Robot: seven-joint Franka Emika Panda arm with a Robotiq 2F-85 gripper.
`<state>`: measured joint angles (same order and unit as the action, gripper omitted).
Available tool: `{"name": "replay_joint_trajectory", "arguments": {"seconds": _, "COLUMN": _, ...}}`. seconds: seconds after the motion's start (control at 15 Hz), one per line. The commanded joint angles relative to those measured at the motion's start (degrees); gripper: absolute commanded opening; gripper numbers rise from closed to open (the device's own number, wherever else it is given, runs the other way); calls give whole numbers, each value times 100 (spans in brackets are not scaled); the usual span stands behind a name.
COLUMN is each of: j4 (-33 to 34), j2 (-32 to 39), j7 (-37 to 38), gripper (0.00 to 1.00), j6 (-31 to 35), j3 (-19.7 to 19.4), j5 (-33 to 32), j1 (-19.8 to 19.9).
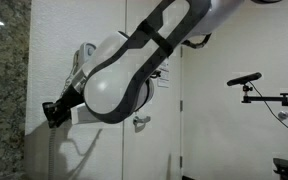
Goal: Hang up the telephone cord on the handset
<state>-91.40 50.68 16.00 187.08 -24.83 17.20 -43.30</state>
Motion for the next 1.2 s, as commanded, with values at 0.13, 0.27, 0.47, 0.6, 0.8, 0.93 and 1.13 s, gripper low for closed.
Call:
{"name": "replay_joint_trajectory", "arguments": {"seconds": 0.13, "j4": 53, "j2": 65, "j7": -50, "gripper": 3, "j6": -177, "j3": -278, "j5": -62, "j1": -290}}
{"name": "replay_joint_trajectory", "arguments": {"seconds": 0.27, "j4": -48, "j2": 83, "j7": -46, "gripper": 3, "j6": -200, "j3": -513, "j5": -55, "j1": -551}}
{"name": "replay_joint_trajectory", "arguments": {"seconds": 0.47, "j4": -434, "j2": 30, "j7": -15, "gripper": 3, "j6": -96, "j3": -1117, "j5": 3, "j1": -1181}}
{"name": "replay_joint_trajectory", "arguments": {"seconds": 0.6, "j4": -767, "j2": -14, "j7": 10, "gripper": 3, "j6": -6, "j3": -1594, "j5": 61, "j1": -1644}}
{"name": "replay_joint_trajectory", "arguments": {"seconds": 0.8, "j4": -1235, "j2": -19, "j7": 58, "gripper": 3, "j6": 19, "j3": -2378, "j5": 188, "j1": -2315}}
{"name": "replay_joint_trajectory", "arguments": {"seconds": 0.93, "j4": -1537, "j2": -22, "j7": 48, "gripper": 3, "j6": -3, "j3": -2828, "j5": 272, "j1": -2698}}
{"name": "replay_joint_trajectory", "arguments": {"seconds": 1.13, "j4": -1957, "j2": -12, "j7": 102, "gripper": 3, "j6": -5, "j3": -3386, "j5": 338, "j1": -3182}}
